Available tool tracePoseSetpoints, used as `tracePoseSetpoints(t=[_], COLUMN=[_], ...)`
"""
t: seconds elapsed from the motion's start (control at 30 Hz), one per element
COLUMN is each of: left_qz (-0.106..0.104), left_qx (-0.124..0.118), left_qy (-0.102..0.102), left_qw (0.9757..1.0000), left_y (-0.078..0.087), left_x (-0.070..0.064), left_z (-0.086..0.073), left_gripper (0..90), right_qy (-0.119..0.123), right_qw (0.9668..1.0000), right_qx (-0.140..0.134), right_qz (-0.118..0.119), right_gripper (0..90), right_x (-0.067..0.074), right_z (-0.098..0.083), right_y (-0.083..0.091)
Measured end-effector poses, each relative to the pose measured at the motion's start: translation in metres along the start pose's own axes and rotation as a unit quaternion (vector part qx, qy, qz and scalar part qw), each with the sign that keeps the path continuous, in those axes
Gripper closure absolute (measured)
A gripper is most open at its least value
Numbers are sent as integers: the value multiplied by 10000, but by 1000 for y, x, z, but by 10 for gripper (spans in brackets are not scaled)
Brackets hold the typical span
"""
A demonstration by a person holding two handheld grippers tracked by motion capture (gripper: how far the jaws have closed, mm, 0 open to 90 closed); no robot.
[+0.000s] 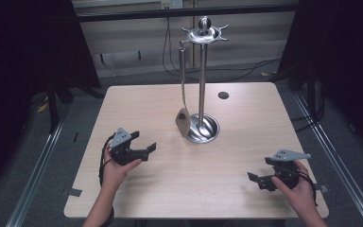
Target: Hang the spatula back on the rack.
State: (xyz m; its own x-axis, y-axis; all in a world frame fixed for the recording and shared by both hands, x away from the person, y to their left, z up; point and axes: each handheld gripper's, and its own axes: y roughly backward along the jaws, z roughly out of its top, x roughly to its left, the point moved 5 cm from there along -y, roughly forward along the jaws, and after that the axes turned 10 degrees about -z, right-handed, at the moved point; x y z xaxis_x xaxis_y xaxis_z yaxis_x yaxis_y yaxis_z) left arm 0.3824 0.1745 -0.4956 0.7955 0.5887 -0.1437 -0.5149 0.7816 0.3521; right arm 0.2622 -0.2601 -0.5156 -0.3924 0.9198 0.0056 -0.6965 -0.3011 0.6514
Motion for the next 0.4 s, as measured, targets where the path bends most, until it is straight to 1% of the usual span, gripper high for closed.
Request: tracePoseSetpoints(t=[0.1,0.2,0.27,0.33,0.4], left_qz=[20,-24,26,-32,-7], left_qx=[-24,-24,-6,-19,0], left_qy=[63,86,160,167,202], left_qw=[10000,10000,9999,9999,9998], left_y=[1,3,3,3,2], left_x=[2,3,3,4,4], left_z=[-2,-3,-4,-4,-5], left_gripper=[112,112,112,112,112], right_qy=[48,11,-10,-1,-35], right_qw=[10000,10000,10000,10000,10000], right_qx=[15,19,26,12,17], right_qz=[-20,-14,-20,-15,-31], right_gripper=[55,55,55,55,55], right_x=[-2,-3,-5,-5,-5], right_z=[-3,-3,-4,-4,-4], right_y=[-2,-2,-1,-1,0])
